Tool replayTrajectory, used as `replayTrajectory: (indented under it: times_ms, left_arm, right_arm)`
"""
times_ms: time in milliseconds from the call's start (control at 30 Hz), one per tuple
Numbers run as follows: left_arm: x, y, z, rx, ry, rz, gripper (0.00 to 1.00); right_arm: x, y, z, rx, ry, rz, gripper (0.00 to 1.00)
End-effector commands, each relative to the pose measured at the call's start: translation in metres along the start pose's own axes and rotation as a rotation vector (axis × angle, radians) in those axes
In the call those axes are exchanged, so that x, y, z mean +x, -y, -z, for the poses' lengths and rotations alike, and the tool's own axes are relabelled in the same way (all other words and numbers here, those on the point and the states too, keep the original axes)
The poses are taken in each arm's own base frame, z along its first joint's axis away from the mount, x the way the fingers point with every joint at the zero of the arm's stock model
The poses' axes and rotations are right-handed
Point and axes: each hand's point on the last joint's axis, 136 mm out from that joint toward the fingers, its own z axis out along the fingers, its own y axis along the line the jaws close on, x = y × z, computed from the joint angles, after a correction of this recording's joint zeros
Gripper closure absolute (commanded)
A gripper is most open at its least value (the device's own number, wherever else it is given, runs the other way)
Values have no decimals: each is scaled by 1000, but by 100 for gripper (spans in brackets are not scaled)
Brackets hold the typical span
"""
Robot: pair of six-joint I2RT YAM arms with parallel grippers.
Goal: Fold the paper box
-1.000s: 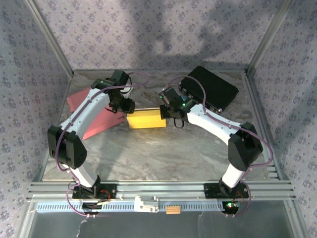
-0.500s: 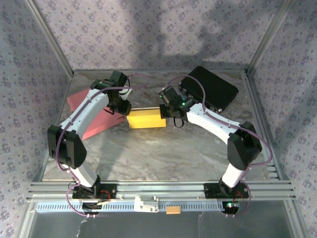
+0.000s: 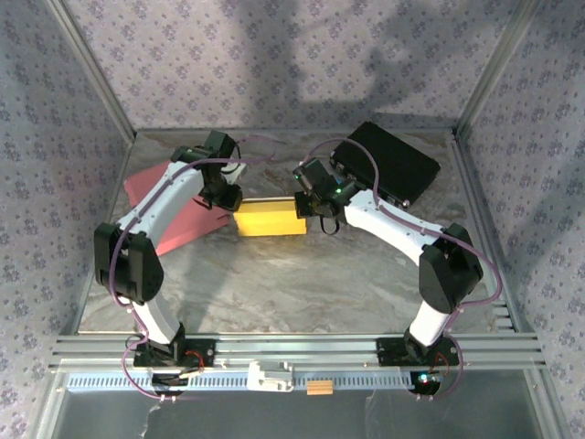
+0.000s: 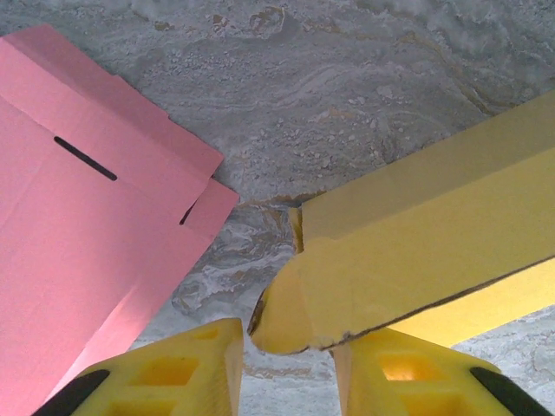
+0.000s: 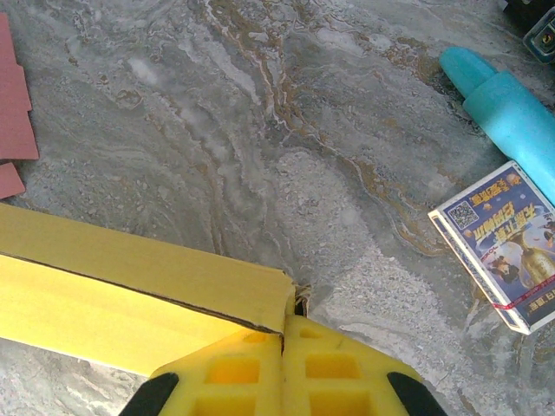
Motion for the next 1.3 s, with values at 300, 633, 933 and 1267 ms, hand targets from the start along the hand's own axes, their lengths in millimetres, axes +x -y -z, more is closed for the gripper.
replayTrajectory:
  times_ms: [300,633,933,1267]
  left_arm:
    - [-11,-3,0,-8,24,-16,75]
    - [-19,-5,7,-20,48,-3,88]
    - [-19,-2,15,4,23,49,97]
    - [-5,22,21,136,-109,185,100]
  right_arm:
    - [24,4,-9,15,-101,28,100]
    - [25,5,-10,19,-102,30,100]
    - [23,4,-10,25,-96,30,100]
    - [24,0,-9,61,-104,49,100]
